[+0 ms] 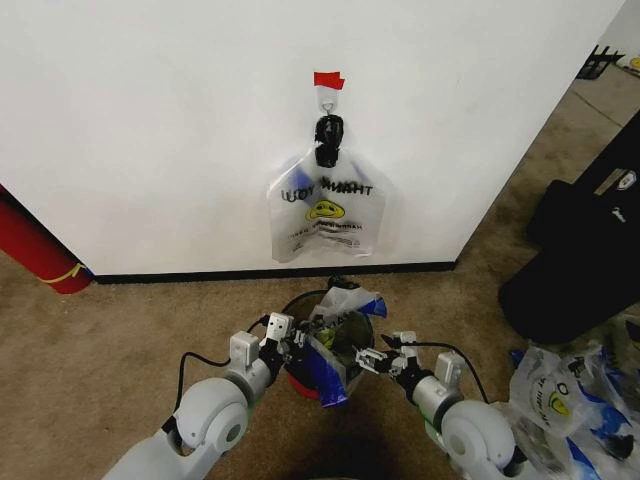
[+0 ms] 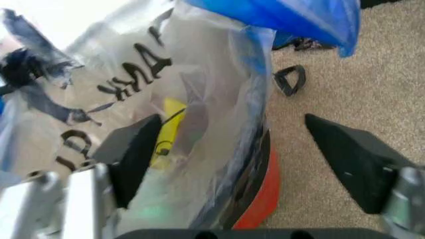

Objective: Pick up the garbage bag from the wall and place it over the trash bin.

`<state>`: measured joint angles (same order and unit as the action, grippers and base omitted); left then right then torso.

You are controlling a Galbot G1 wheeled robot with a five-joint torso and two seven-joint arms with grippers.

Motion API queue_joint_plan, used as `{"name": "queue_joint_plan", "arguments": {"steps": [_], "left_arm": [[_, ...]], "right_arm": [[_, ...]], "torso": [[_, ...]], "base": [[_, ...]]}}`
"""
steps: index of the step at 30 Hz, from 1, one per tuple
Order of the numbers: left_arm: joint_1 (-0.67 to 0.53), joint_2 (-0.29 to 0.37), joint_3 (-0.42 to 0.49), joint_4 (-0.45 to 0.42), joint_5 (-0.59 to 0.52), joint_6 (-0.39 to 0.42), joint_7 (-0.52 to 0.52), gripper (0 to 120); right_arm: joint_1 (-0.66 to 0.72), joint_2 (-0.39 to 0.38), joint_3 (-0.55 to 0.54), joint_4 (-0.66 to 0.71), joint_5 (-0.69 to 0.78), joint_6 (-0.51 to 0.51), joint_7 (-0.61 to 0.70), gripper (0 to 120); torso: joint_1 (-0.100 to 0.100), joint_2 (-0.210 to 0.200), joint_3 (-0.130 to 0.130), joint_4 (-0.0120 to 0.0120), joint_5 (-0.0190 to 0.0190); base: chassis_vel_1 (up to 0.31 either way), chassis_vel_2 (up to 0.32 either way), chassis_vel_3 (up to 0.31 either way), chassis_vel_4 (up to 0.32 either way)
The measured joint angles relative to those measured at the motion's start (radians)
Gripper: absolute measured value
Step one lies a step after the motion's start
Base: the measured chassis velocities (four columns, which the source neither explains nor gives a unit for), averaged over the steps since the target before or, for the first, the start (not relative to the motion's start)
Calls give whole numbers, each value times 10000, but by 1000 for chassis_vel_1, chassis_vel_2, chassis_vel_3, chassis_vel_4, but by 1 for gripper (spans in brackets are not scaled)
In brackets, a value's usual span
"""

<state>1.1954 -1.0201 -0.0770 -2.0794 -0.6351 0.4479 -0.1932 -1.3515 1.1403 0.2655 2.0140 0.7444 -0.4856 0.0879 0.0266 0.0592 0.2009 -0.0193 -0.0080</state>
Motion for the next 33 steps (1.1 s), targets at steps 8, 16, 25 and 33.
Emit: {"name": "queue_joint_plan", "arguments": {"steps": [8, 16, 25, 33], "left_arm": [[444, 24, -198, -349, 222, -154, -344, 0], [797, -173, -210, -578, 376, -236, -543, 0], [1296, -245, -213, -1294, 737, -375, -670, 0], [1539, -249, -480, -1808, 1125, -679, -700, 0]], "right_arm": [[483, 61, -23, -122, 487, -595, 394, 55], [730, 160, -123, -447, 909, -642, 784, 26], [565, 289, -260, -745, 1048, 475, 1692, 0], [215, 293, 291, -791, 1203, 2098, 1663, 0]], "torso": [[0, 0, 0, 1, 1], [0, 0, 0, 1, 0], [-1, 0, 0, 2, 0], [0, 0, 0, 0, 0]], "base": [[0, 0, 0, 0], [0, 0, 0, 0], [0, 0, 0, 0], [0, 0, 0, 0]]}}
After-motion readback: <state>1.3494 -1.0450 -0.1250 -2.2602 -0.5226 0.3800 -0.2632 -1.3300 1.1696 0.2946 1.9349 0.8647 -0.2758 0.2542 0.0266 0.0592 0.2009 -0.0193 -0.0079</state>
